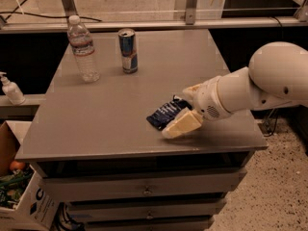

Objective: Move rxbar blueberry near water bottle

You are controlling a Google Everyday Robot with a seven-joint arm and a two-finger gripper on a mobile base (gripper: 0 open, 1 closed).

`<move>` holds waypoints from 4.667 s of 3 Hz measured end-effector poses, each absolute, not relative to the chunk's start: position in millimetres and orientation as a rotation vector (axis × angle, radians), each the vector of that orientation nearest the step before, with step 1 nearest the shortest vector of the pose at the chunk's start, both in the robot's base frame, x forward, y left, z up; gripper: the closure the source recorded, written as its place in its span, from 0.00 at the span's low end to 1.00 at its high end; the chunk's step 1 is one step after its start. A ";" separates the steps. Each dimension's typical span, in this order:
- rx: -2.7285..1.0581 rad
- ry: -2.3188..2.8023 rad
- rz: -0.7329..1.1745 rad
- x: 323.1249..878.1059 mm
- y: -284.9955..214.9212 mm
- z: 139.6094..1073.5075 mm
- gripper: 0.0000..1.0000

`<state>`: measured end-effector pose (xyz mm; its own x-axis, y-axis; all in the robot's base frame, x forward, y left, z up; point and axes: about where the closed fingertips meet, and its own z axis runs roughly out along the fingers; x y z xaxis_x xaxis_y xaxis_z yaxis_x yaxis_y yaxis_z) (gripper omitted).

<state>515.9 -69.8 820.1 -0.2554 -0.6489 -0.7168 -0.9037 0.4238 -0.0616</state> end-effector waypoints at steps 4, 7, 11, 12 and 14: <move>-1.223 2.026 0.549 533.3 -73.3 850.2 1.00; -1.003 1.971 0.725 533.1 19.8 873.8 1.00; -0.998 1.925 0.720 606.1 62.6 858.4 1.00; -0.999 1.904 0.721 631.3 79.0 855.9 1.00; -1.001 1.911 0.738 671.5 114.7 828.3 1.00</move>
Offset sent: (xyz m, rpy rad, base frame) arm 0.0146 -0.0079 0.0130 0.0097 0.0449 -0.0642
